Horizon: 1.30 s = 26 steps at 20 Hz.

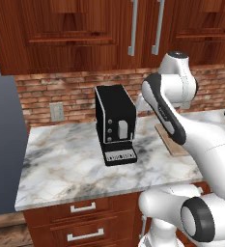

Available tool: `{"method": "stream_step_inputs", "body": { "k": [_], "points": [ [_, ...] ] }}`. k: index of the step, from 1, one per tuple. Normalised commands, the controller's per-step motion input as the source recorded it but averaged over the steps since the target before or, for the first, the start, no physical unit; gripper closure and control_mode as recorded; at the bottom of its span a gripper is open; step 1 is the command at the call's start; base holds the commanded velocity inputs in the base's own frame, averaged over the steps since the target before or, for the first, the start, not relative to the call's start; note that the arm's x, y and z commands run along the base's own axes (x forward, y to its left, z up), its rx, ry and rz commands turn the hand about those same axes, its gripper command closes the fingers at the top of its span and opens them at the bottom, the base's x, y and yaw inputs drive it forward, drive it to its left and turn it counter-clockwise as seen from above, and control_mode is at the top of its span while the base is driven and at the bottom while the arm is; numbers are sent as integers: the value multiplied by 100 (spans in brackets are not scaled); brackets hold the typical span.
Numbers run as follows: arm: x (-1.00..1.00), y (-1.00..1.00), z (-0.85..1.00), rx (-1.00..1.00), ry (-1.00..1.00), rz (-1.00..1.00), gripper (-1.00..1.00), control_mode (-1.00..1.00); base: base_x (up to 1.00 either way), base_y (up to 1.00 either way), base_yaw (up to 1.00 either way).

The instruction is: Open the cabinet, retrieve the rolling pin, and place it next to the meat on the cutting board to prepare for tenderizing.

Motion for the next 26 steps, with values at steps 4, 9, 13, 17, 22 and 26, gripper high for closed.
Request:
{"method": "stream_step_inputs", "body": {
  "k": [4, 9, 13, 17, 22, 26],
  "points": [
    [-9, 0, 0, 0, -1, 0, -100, -100, 0, 0, 0],
    [-32, -12, 2, 0, -12, -2, -100, -100, 0, 0, 0],
    [-66, -6, 21, 0, -31, -8, -100, -100, 0, 0, 0],
    [-79, 0, 38, -2, -40, -6, -100, -100, 0, 0, 0],
    [-62, 0, 54, -1, -38, -6, -100, -100, 0, 0, 0],
    [-35, 0, 63, 0, -36, -2, -100, -100, 0, 0, 0]
  ]
}}
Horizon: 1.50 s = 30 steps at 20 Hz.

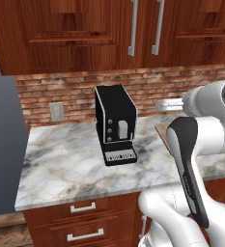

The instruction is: Open the cabinet, retrieve the rolling pin, and place it next to the meat on the cutting board to prepare for tenderizing.

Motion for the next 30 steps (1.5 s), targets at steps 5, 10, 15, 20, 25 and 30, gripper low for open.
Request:
{"method": "stream_step_inputs", "body": {
  "k": [5, 10, 15, 20, 25, 30],
  "points": [
    [-3, 0, 66, 0, -33, 0, -100, -100, 0, 0, 0],
    [0, 0, 74, 0, -33, 0, -100, -100, 0, 0, 0],
    [0, 0, 65, 0, -27, 0, -100, -100, 0, 0, 0],
    [2, -1, 60, -5, -20, -1, -100, -100, 0, 0, 0],
    [10, -4, 46, -3, -12, -2, -100, -100, 0, 0, 0],
    [18, -22, 11, 0, 0, 0, -100, -100, 0, 0, 0]
  ]
}}
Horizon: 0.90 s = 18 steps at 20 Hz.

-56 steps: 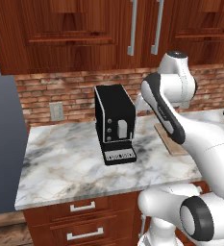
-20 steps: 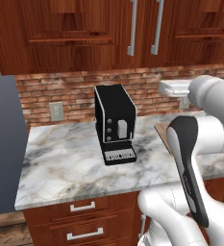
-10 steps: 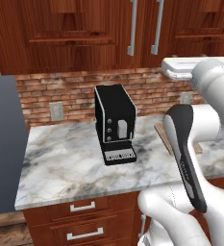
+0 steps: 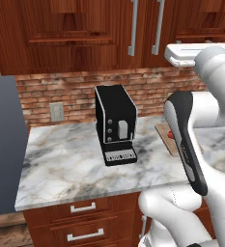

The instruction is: Open the cabinet, retrieve the rolling pin, and place it next to the meat on the cutting board to prepare for tenderizing.

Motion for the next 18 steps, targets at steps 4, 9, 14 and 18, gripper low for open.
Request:
{"method": "stream_step_inputs", "body": {
  "k": [4, 9, 14, 18],
  "points": [
    [34, -8, 0, 0, 1, 0, -100, -100, 0, 0, 0],
    [28, 0, 0, 0, 1, 0, -100, -100, 0, 0, 0],
    [8, 0, 0, 0, 0, 0, -100, -100, 0, 0, 0],
    [0, 0, 0, 0, 0, 0, -100, -100, 0, 0, 0]
  ]
}}
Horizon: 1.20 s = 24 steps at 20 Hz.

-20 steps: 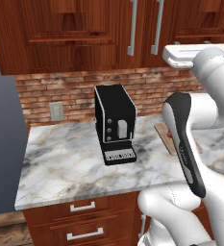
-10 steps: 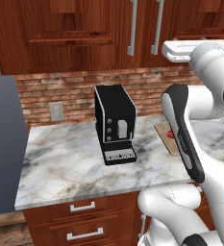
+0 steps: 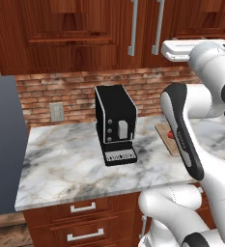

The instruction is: Open the cabinet, retrieve the rolling pin, and place it next to the meat on the cutting board to prepare for tenderizing.

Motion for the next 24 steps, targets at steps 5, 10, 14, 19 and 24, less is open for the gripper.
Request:
{"method": "stream_step_inputs", "body": {
  "k": [5, 10, 14, 19, 24],
  "points": [
    [15, 0, 0, 0, 0, 0, -100, -100, 0, 0, 0],
    [43, 0, 0, 0, 2, 0, -100, -100, 0, 0, 0],
    [43, 0, 0, 0, 3, 0, -100, -100, 0, 0, 0],
    [34, 0, 0, 1, 1, 0, -100, -100, 0, 0, 0],
    [43, 0, 0, 0, 2, 0, -100, -100, 0, 0, 0]
  ]
}}
